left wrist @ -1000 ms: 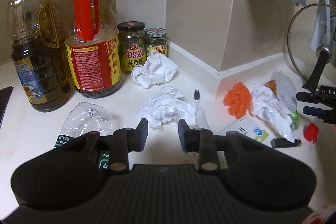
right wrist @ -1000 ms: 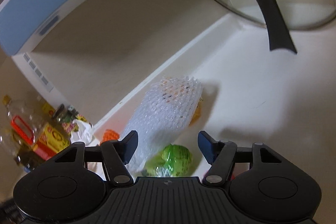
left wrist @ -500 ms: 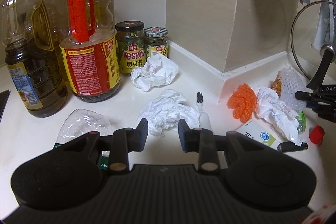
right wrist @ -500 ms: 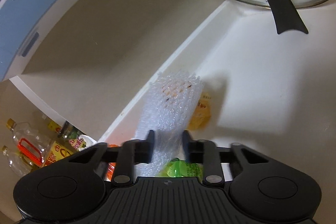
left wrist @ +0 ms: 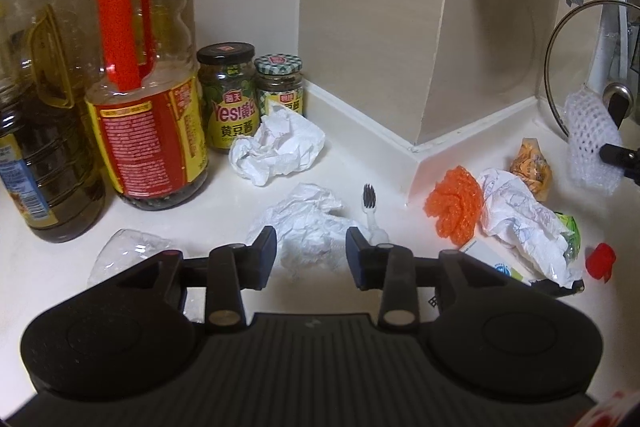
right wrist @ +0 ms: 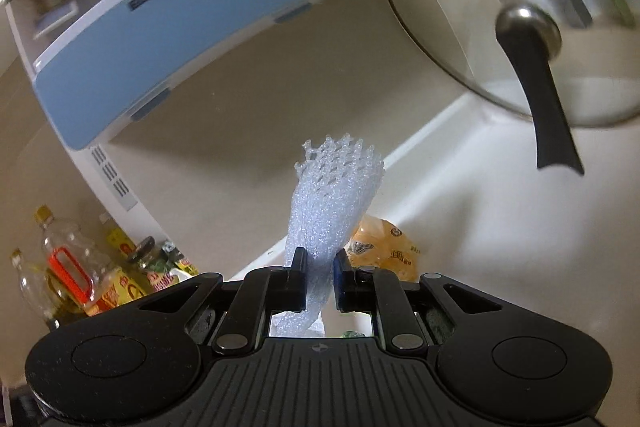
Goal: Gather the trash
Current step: 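Grasp the crumpled white tissue with the left tool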
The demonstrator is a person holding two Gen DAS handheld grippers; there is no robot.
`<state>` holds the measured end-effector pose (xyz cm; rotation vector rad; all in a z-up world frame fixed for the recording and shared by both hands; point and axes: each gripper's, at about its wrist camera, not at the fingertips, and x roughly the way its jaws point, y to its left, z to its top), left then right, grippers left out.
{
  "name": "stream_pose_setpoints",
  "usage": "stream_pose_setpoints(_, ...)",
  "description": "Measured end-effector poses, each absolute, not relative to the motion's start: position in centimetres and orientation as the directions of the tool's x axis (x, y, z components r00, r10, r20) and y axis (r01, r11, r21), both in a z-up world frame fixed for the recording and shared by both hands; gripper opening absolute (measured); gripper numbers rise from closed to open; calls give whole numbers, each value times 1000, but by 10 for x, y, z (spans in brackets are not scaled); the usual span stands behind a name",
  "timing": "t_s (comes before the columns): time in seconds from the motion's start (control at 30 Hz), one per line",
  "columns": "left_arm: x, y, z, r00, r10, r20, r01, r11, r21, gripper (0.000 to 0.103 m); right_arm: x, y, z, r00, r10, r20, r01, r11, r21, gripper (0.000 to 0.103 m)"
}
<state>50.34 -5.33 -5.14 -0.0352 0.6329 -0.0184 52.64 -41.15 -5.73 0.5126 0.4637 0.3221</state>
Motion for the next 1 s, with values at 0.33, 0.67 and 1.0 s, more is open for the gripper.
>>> stream_pose_setpoints(0.33, 542, -52, -60, 778, -19, -627, 3, 1000, -26, 56, 504, -405, -65, 837, 380, -393, -180, 871, 458, 13)
stream_pose_setpoints(0.67, 566, -45, -77, 718, -31, -695, -8, 999, -53, 49, 496, -408, -70, 828, 368, -423, -160, 878, 451, 13)
stream_pose_setpoints(1.0, 557, -42, -83, 721, -46, -691, -1, 998, -67, 23, 491, -402, -75, 813, 377, -444, -162, 878, 450, 13)
